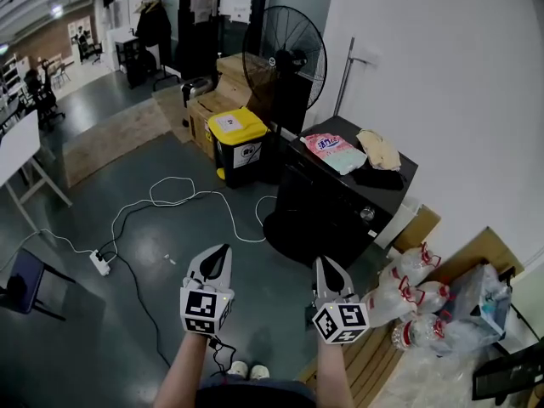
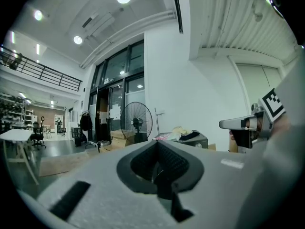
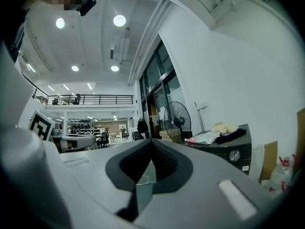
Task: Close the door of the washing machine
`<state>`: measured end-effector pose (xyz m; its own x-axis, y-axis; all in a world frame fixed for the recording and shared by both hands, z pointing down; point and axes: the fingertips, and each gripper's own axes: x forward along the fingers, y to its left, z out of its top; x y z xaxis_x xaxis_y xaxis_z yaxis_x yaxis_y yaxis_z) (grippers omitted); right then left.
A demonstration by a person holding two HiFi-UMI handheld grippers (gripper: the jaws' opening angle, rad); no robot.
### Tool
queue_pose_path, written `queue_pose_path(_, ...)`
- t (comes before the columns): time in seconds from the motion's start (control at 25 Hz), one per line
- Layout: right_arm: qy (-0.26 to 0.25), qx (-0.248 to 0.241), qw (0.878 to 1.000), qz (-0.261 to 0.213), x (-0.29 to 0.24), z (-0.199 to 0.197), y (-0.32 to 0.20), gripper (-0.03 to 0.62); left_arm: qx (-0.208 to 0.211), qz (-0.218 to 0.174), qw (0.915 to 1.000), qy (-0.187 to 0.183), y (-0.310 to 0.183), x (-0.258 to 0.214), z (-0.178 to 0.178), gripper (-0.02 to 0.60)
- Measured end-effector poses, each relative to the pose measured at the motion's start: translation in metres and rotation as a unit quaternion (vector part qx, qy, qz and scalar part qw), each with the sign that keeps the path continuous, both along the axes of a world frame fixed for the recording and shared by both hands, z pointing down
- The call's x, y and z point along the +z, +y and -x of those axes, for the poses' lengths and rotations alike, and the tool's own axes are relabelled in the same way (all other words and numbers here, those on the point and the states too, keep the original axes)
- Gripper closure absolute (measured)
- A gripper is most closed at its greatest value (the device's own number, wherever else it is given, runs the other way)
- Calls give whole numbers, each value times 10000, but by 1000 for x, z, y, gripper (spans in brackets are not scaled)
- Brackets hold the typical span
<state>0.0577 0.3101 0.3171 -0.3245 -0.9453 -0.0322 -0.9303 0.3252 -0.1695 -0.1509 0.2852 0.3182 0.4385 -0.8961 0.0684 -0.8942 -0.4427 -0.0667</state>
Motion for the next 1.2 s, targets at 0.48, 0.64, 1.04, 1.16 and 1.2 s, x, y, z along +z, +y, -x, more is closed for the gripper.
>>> queue_pose_path(0.48,151,-139,9998,82,13,16,4,580,-42,181,9998,0,5,12,9,574)
queue_pose_path(0.64,162,-179,9997,107,15,19,2,581,19,153,9998,94,4,11,12,517)
queue_pose_path(1.04,140,-150,9996,173,18,24,-2,582,93,201,9993,298,-1,18,31,329)
queue_pose_path(1.16,131,-124,9995,262,24,27,-9,580,75,269,9992,293,-7,24,39,313)
queue_pose_path(1.2,125,-114,9994,286,26,28,-11,581,76,288,9991,294,-9,26,42,311)
